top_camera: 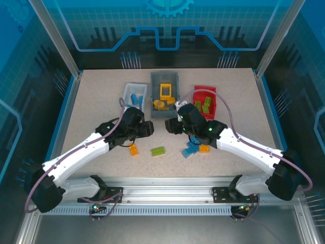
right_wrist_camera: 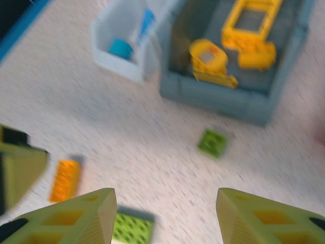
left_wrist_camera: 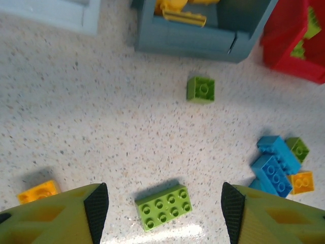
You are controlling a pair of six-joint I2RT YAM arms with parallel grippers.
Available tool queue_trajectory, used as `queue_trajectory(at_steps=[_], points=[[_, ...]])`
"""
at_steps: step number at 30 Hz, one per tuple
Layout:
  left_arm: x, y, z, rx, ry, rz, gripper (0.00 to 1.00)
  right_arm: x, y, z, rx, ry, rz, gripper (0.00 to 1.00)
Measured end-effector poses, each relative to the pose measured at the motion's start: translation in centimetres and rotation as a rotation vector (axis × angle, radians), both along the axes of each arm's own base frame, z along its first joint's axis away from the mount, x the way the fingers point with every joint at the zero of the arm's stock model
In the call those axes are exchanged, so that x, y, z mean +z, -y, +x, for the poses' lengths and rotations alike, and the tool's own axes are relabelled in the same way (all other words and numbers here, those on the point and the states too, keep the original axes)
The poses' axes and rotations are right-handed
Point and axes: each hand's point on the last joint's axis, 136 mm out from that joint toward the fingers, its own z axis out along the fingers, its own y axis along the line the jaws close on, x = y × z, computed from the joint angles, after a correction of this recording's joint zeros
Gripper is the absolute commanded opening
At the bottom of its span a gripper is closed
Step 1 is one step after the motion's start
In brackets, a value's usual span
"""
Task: Sort the legos into containers by color
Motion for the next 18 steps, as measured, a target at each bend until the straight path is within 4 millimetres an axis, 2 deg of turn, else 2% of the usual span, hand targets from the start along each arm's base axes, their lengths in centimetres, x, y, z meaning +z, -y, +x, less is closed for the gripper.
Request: queue_trajectory(at_steps=[3, 6, 10, 14, 18], points=[[-1.9, 1.1, -0.5, -0.028, -0.052, 0.028, 0.66, -3.4, 2.2, -2.0, -0.004, -0.047, -0.065, 0.59], [-3.2, 2.7, -1.6, -0.093, -0.085, 0.058, 0.67, -4.7, 3.9, -3.9, 0.006, -0.07, -0.087, 0.6], [-4.6, 6.3, -3.6, -0.293, -0.079, 0.103, 0.69, -3.6, 5.1, -4.9, -0.006, -0.054, -0.061, 0.59], [-7.0, 11.2, -6.3, -0.546, -0.078, 0.185, 0.7, -2.2, 7.4, -5.8, -0.088, -0.054, -0.041, 0.61], [-9.2, 15.8, -7.3, -0.722, -0.057, 0.266, 0.74, -0.6, 10.0, -7.1, -0.173, -0.06, -0.013, 0.66]])
